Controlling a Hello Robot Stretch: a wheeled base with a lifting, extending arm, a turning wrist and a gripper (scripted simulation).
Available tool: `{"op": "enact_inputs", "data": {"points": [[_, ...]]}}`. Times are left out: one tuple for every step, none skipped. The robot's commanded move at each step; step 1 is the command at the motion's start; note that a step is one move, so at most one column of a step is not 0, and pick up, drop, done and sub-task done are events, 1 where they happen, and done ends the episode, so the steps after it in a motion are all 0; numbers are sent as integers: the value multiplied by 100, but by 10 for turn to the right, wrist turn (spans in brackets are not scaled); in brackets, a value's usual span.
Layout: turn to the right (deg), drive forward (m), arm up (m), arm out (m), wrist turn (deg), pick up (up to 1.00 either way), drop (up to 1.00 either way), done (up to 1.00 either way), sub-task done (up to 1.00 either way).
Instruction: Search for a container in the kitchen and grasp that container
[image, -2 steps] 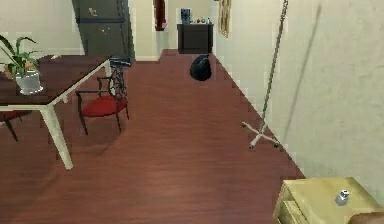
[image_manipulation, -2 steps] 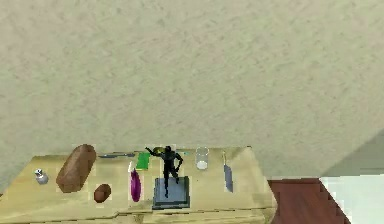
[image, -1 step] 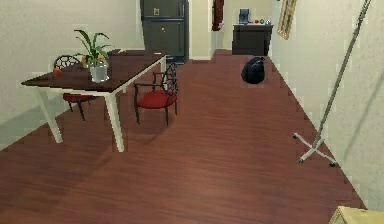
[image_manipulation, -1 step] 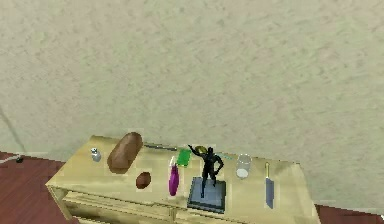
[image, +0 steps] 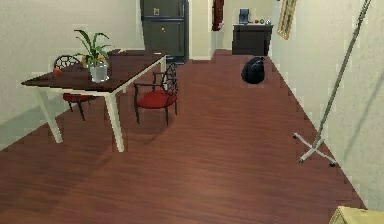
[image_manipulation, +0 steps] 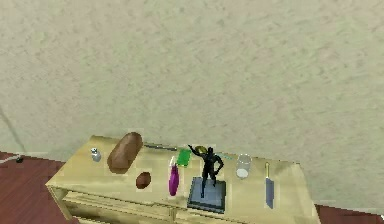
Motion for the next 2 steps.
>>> {"op": "enact_inputs", "data": {"points": [[0,0,4,0,0,0,0,0,0],[0,0,0,40,0,0,0,0,0]]}}
